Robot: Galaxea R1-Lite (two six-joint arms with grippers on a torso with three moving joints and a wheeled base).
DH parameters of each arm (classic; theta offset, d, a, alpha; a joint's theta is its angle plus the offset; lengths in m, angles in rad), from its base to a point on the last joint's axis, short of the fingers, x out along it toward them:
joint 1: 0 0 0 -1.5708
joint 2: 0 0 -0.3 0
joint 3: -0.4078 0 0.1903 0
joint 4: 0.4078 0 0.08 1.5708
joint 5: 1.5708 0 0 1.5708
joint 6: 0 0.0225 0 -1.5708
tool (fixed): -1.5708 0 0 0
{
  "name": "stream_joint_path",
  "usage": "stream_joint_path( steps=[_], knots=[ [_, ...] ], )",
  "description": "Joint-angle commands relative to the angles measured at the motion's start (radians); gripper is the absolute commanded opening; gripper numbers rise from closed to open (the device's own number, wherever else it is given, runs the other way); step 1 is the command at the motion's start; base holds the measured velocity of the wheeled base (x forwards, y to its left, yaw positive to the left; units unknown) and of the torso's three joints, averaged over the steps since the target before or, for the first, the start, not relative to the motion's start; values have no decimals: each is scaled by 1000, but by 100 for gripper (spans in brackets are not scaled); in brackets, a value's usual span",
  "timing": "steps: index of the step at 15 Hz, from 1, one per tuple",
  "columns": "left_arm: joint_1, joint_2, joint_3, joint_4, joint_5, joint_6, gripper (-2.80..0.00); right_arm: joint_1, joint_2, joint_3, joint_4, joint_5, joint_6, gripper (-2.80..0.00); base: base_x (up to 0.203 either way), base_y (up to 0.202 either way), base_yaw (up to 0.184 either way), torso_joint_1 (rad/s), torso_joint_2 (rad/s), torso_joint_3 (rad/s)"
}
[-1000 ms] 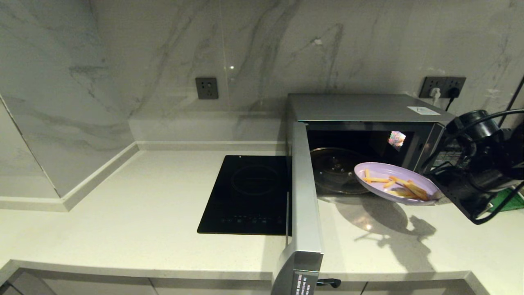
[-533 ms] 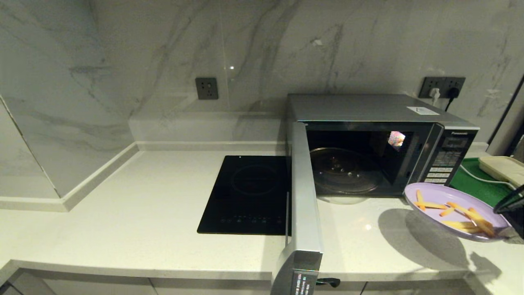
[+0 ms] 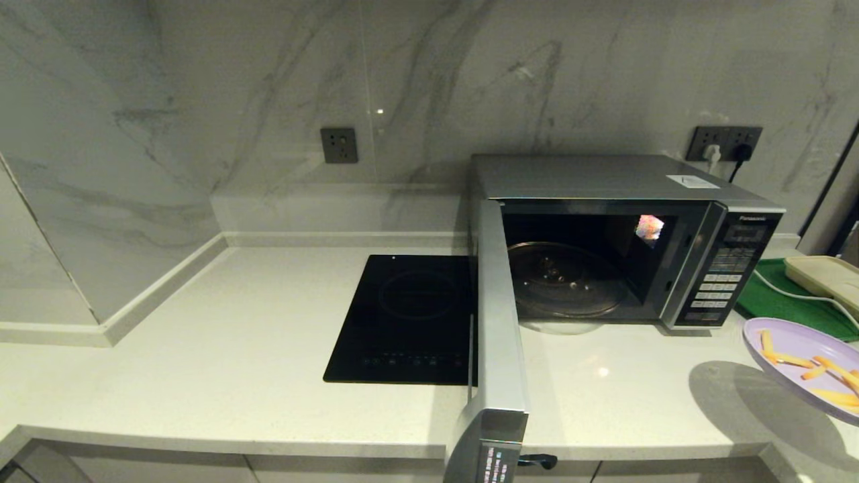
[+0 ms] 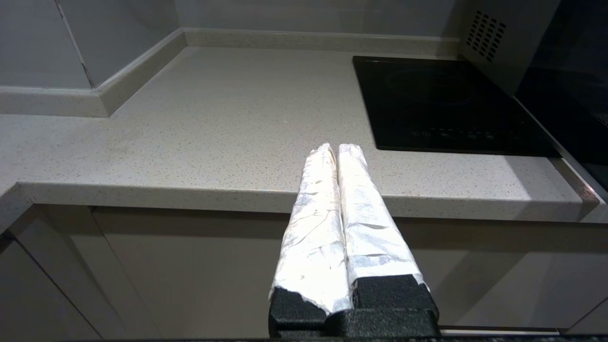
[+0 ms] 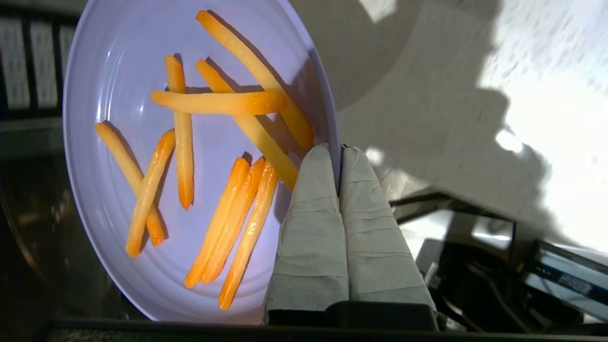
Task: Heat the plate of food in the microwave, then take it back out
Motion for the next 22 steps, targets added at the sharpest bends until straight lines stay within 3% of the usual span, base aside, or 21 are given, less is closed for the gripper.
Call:
stream_joint_path(
  steps=[1, 8, 14, 21, 22],
  knots=[
    [0, 0, 0, -1, 0, 0, -280, -59, 119, 4, -67, 3, -12, -280, 0, 0, 0, 0, 0, 0],
    [0, 0, 0, -1, 0, 0, -280, -121, 391, -36, -323, -4, -58, -280, 0, 0, 0, 0, 0, 0],
    [0, 0, 0, -1, 1, 0, -280, -196, 523, -124, -341, -3, -114, -280, 0, 0, 0, 0, 0, 0],
    [0, 0, 0, -1, 0, 0, -280, -208, 592, -129, -404, -4, -140, -280, 0, 0, 0, 0, 0, 0],
    [0, 0, 0, -1, 0, 0, -280, -208, 595, -129, -404, -3, -140, 0, 0, 0, 0, 0, 0, 0]
  ],
)
